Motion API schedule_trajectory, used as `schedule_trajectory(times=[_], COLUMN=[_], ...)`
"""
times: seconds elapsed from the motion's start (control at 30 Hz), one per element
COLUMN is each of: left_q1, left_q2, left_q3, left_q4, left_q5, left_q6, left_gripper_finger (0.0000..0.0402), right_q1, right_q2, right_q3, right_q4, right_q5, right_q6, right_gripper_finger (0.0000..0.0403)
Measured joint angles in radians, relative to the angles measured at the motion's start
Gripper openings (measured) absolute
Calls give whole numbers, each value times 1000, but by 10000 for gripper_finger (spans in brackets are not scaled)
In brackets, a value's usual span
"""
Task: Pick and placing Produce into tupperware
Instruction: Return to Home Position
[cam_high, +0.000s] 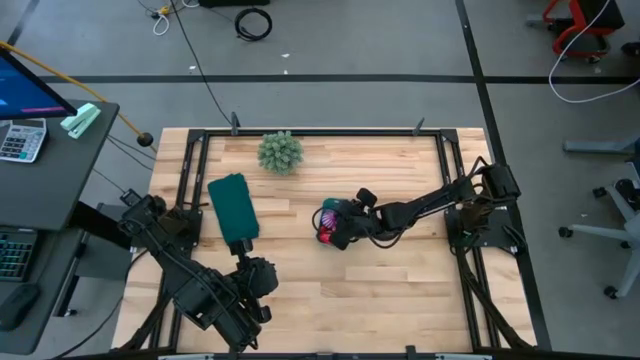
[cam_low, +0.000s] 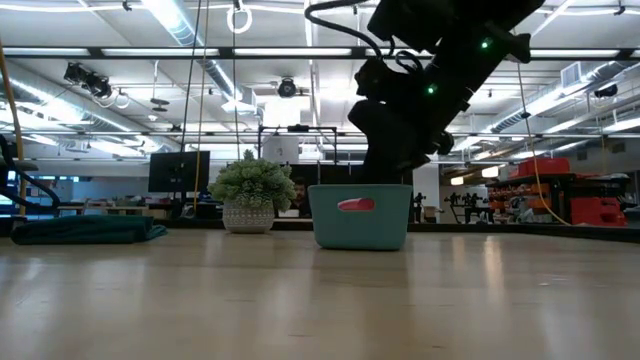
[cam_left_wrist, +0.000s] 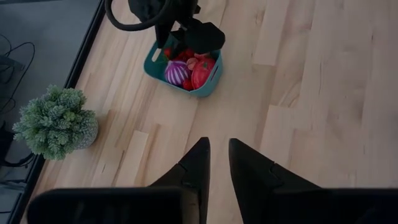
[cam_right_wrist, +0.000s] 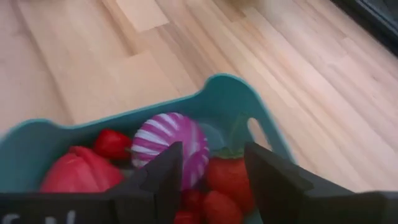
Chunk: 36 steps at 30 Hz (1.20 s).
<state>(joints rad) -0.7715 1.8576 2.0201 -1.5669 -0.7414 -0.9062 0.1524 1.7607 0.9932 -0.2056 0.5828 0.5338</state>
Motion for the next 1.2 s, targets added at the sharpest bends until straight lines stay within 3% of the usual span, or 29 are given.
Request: schedule_trajectory(times=[0.17, 0.33, 0.47, 0.63, 0.77, 0.9, 1.2], left_q1=[0, -10, -12, -17, 5, 32, 12], left_q2=[0, 0, 0, 0, 0, -28, -253], left_q3=[0, 0, 0, 0, 0, 2, 4], left_q4=[3, 3, 3, 53, 61, 40, 32], left_q5=[0, 0, 28, 44, 34, -4, -104], left_q6=[8, 80, 152, 90, 173, 103, -25], left_gripper_finger=[60, 53, 50, 56, 61, 61, 51], right_q1=[59, 155, 232, 319, 384, 415, 520], right_q2=[-1, -85, -205, -372, -499, -610, -723], right_q3=[19, 95, 193, 264, 269, 269, 179], right_q4=[7, -155, -328, -343, -335, -370, -449], right_q5=[-20, -84, -154, -172, -148, -147, 17], right_q6=[-48, -120, -20, 135, 221, 168, 112], right_gripper_finger=[175, 168, 165, 165, 165, 166, 167])
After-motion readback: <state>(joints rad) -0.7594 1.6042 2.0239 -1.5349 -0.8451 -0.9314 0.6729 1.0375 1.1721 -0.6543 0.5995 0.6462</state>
